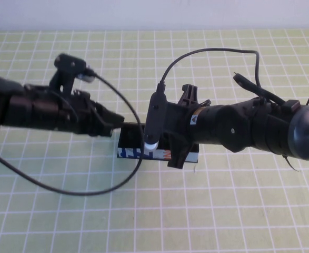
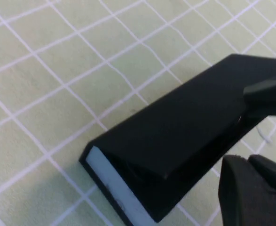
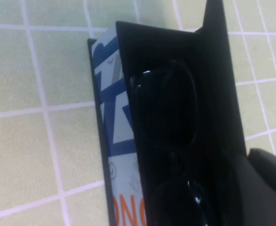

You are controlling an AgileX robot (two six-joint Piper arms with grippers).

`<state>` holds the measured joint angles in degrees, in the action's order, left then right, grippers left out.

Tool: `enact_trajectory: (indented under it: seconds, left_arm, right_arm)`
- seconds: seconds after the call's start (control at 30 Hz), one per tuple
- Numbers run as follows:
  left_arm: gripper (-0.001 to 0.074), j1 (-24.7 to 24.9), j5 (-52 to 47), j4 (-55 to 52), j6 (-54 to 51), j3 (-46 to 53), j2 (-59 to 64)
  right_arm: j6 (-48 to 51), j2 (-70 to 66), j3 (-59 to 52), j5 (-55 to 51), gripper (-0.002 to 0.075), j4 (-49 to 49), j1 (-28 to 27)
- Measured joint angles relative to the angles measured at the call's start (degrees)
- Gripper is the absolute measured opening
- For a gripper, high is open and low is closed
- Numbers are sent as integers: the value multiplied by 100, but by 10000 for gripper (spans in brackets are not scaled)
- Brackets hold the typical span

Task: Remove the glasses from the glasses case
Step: Pick up the glasses from the glasses case

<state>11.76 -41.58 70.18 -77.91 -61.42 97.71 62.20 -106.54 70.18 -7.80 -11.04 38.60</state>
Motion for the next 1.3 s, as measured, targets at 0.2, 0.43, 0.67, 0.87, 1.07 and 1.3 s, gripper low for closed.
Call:
enact_trajectory:
  seconds: [0.2,0.43,0.67,0.87,1.07,1.3]
  left_arm:
    - [-4,-39,-88,667,-1031,378,521]
    - [-4,-43,-140,1528,-2016,389,1060]
    - [-4,-43,-480,2254,-2893,389,1218]
    - [-4,-43,-225,2395,-3213,389,1218]
    - [-4,-43,119,2369,-3319,389,1218]
    - [-4,-43,133,2334,-3319,389,1218]
  right_arm:
    - [-11,0,0,10,-3,-76,-4]
    - [-21,0,0,10,-4,-127,-13]
    - [-21,0,0,10,-4,-219,-13]
    - [-21,0,0,10,-4,-240,-13]
    - [-124,0,0,10,-3,-240,-13]
    - [-175,310,-21,-60,147,-922,-13]
